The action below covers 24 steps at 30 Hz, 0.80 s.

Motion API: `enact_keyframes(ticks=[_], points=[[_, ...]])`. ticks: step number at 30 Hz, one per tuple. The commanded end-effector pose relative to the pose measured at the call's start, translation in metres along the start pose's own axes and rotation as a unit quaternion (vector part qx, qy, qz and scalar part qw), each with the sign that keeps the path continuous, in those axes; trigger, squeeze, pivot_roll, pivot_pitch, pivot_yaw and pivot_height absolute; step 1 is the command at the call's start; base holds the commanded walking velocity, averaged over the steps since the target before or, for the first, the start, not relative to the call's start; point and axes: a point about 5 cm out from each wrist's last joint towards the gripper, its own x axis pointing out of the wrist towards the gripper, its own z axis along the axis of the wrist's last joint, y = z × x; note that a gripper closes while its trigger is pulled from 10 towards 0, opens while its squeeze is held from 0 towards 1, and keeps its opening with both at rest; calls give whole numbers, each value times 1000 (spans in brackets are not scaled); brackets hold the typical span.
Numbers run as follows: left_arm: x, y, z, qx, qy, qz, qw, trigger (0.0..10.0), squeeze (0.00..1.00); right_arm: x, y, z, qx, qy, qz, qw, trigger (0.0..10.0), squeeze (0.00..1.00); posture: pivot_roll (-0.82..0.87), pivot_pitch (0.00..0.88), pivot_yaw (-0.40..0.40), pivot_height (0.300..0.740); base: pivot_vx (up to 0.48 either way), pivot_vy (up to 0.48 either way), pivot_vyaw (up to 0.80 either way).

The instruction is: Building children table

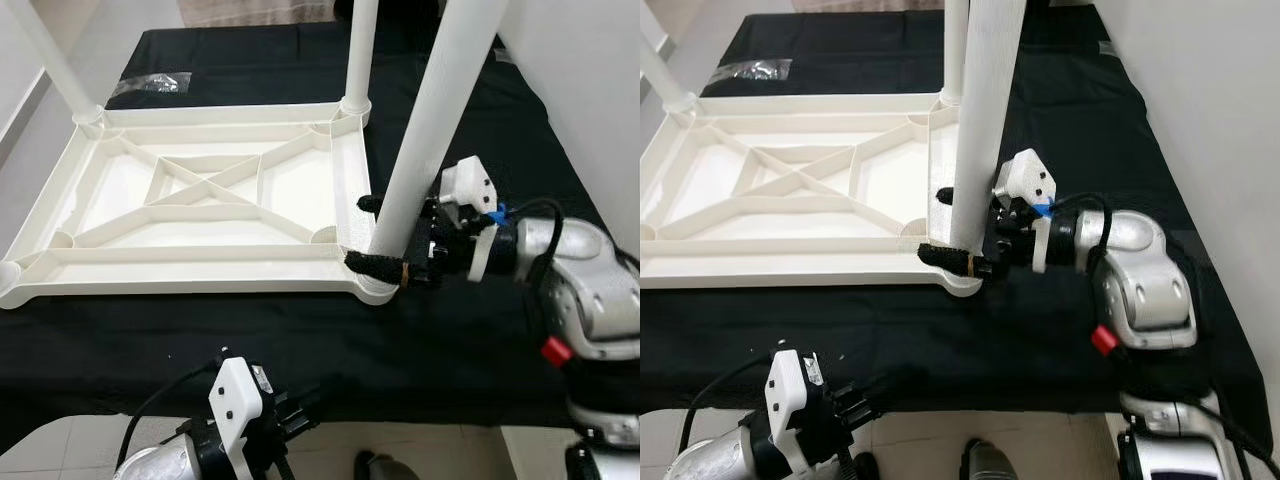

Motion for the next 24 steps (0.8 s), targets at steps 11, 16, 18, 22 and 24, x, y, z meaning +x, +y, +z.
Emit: enact_keyframes(ticks=[11,16,18,22,24], points=[[-3,-5,-1,-5,13,-3,1000,10000,0,-25,-5,-25,28,20,31,999,0,0,102,297,-5,740,0,0,0],[-3,-3,-1,-5,13,-2,1000,10000,0,-30,2,-42,53,27,-13,998,0,0,82,300,-12,740,0,0,0],[-4,-3,-1,-4,12,-1,1000,10000,0,-23,21,-77,119,57,-149,980,0,0,69,295,-29,740,0,0,0],[-4,-3,-1,-4,12,-1,1000,10000,0,-22,28,-89,141,73,-199,967,0,0,69,295,-29,740,0,0,0],[-3,-2,-2,-4,11,-1,1000,10000,0,-27,50,-115,191,158,-369,896,0,0,60,282,-27,740,0,0,0]])
